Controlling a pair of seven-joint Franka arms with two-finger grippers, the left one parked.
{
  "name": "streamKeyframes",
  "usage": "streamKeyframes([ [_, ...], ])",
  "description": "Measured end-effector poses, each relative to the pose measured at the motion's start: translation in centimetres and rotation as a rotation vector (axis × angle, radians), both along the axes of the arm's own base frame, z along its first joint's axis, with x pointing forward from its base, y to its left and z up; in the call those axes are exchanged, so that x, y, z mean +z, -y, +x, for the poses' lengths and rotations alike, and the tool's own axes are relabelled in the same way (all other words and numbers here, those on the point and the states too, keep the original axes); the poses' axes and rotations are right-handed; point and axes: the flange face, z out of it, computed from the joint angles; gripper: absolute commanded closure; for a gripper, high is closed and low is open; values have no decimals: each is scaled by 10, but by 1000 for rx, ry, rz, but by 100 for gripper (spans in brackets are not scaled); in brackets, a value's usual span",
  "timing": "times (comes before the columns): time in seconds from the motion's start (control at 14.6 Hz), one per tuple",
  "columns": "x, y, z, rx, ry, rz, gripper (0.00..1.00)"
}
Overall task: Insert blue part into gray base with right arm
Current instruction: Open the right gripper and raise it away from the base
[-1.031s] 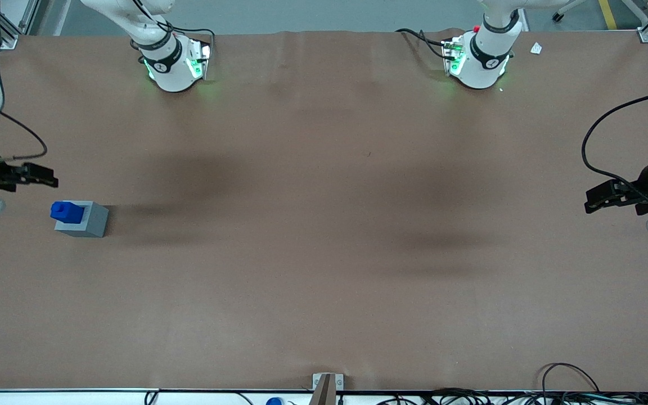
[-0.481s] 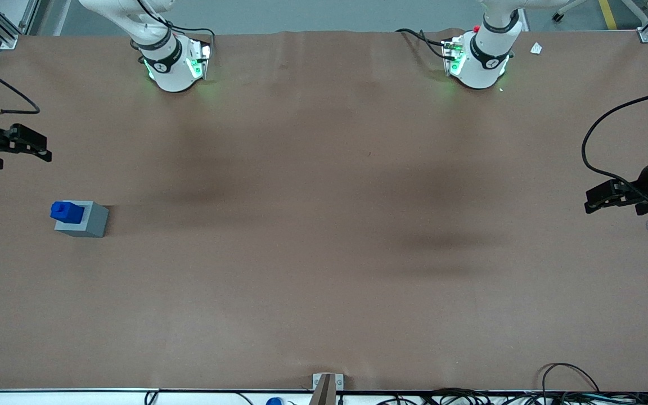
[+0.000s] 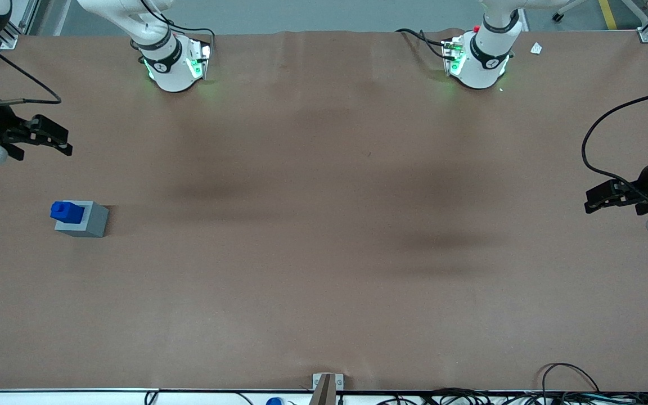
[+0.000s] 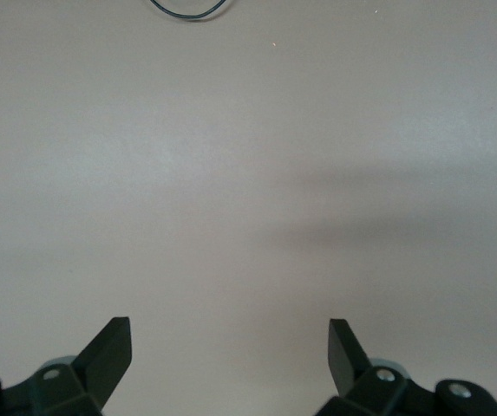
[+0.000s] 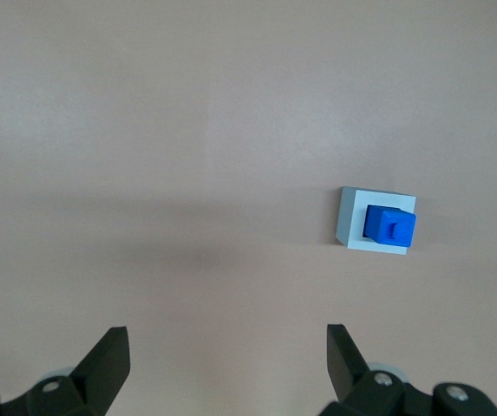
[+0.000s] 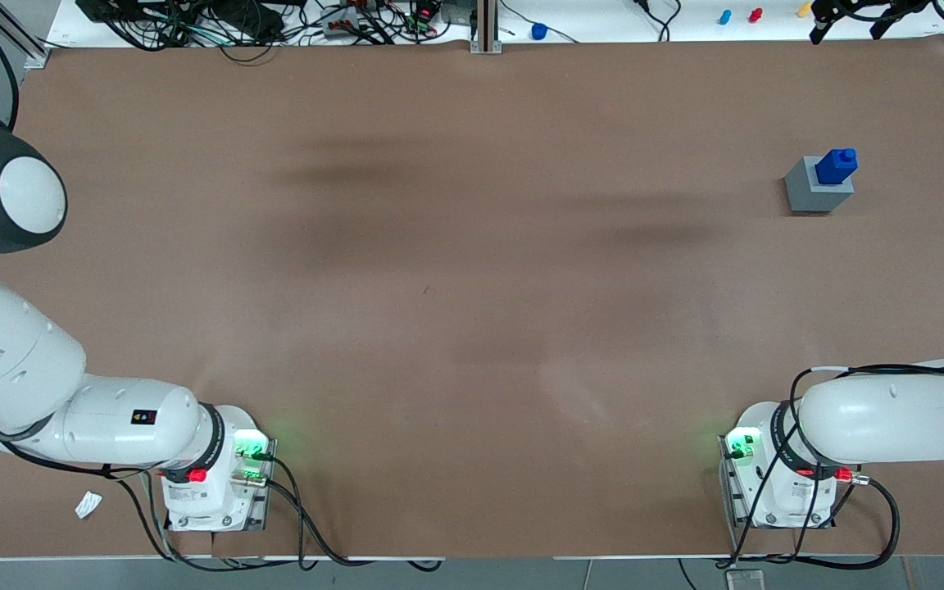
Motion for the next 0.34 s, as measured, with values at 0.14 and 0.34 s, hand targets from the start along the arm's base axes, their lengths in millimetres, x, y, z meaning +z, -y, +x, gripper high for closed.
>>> streamKeyframes([
  [0.14, 8, 2, -3, -7, -4, 0, 0],
  [0.34, 31, 9, -7, -27, 14, 1, 0],
])
